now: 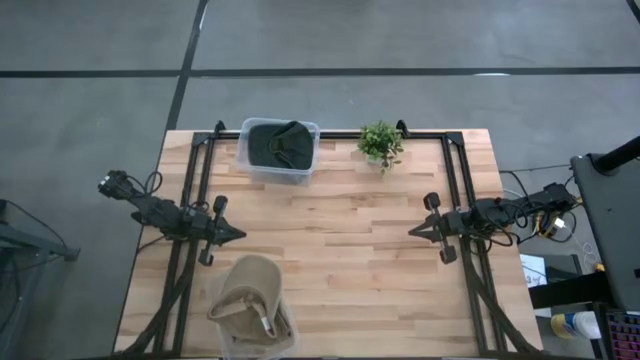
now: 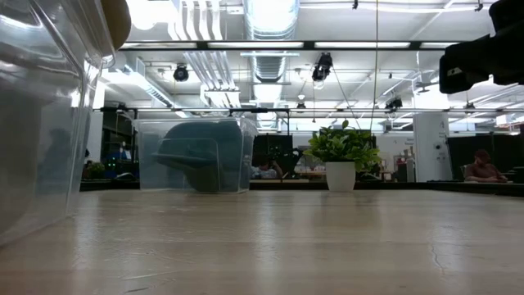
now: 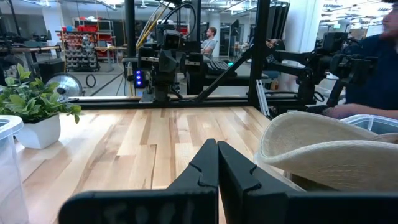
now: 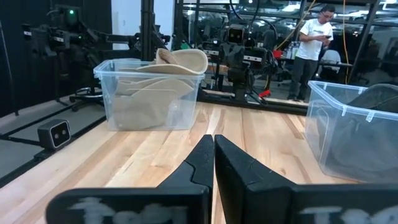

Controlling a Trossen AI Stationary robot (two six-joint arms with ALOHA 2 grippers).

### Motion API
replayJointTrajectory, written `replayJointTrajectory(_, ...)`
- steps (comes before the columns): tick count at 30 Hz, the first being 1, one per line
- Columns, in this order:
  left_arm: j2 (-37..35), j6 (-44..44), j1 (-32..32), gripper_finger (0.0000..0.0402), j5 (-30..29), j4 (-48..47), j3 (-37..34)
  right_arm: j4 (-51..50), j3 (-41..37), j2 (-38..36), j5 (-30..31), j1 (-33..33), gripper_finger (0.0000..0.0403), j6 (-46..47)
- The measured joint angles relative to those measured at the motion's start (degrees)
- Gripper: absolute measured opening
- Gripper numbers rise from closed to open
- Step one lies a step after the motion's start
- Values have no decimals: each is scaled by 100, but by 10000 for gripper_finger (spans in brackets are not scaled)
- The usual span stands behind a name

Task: Pick & Place hat
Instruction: Return to Home Position

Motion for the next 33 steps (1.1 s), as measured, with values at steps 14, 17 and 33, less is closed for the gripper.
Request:
replayJointTrajectory(14, 2, 0, 0, 0, 2, -4, 0, 1, 0, -4, 0, 0, 9, 42)
replayJointTrajectory(17, 2, 0, 0, 0, 2, -4, 0, 0, 0, -4, 0, 0, 9, 47)
replayJointTrajectory(33, 1, 2, 0, 0, 1, -4, 0, 0, 0, -2, 0, 0, 9, 58)
